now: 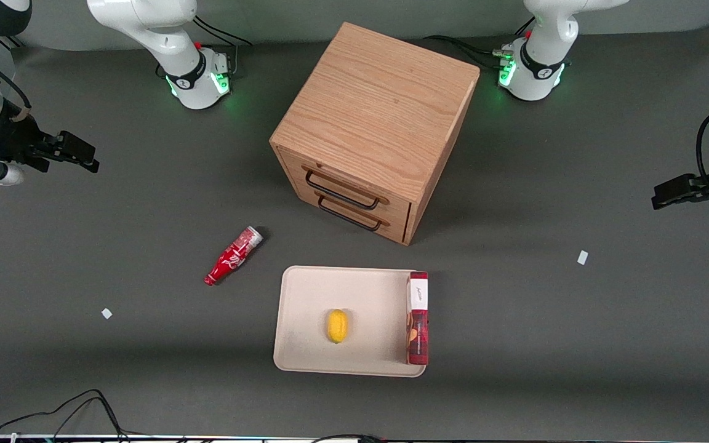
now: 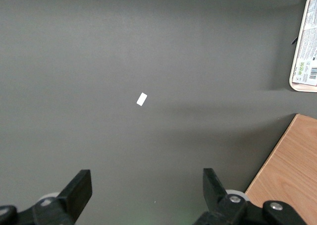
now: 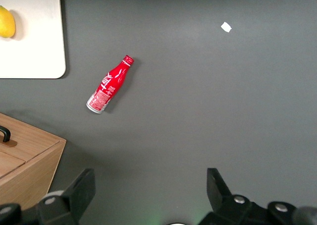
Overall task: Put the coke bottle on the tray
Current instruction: 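Move the open right gripper down over the red Coca-Cola bottle, then close the right gripper around the bottle's body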
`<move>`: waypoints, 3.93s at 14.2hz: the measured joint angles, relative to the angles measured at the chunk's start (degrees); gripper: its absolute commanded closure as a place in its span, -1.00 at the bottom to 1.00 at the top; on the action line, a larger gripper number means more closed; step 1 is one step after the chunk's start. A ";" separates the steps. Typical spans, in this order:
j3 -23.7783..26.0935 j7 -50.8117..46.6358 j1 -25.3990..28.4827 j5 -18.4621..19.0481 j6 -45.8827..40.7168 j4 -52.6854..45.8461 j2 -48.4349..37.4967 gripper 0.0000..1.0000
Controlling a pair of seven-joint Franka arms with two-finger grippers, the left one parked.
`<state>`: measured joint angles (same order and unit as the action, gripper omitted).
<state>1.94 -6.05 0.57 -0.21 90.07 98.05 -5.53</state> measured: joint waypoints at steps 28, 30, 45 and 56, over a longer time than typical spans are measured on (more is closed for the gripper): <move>7.57 -49.03 5.82 -0.87 43.34 18.09 25.56 -1.00; 7.53 -49.69 5.81 -0.59 46.82 19.23 27.85 -1.00; 7.51 -50.90 5.79 0.27 53.88 19.56 34.47 0.34; 7.47 -50.91 5.36 0.87 50.10 16.72 33.22 0.97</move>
<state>9.40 -56.96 5.94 0.65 140.17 114.77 27.69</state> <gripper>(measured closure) 0.458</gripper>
